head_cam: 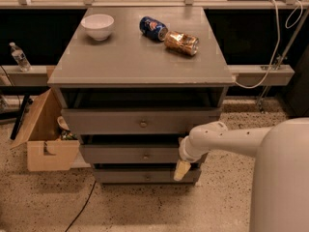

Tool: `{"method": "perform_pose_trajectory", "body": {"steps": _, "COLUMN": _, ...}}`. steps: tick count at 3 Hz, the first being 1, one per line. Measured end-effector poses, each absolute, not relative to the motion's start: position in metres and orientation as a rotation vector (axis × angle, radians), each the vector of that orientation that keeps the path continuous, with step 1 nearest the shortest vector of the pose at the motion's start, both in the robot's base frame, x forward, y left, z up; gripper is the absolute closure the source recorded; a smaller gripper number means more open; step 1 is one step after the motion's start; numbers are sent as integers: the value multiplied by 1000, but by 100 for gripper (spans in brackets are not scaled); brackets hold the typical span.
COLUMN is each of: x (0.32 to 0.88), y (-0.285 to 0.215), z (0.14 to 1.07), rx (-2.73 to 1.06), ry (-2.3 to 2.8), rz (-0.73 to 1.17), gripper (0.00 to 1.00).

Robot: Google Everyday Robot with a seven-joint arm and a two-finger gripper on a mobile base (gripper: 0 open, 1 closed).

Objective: Open middle drawer

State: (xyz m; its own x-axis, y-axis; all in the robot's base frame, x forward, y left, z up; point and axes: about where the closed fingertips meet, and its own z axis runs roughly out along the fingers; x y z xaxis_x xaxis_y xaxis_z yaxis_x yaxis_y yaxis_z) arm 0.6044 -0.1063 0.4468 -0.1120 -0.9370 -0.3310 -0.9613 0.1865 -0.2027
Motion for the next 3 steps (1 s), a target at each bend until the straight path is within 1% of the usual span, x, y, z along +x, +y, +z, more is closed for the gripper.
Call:
{"method": "perform_pose_trajectory", "body": {"steps": 2, "x": 634, "y": -100, "z": 418, "rx": -1808, "ry": 2059, "rz": 88, "gripper": 0}}
{"method": "perform_pose_trajectory", "body": {"steps": 3, "x": 636, "y": -86, "z": 401, "rx": -1847, "ry": 2030, "rz": 145, "gripper": 24}}
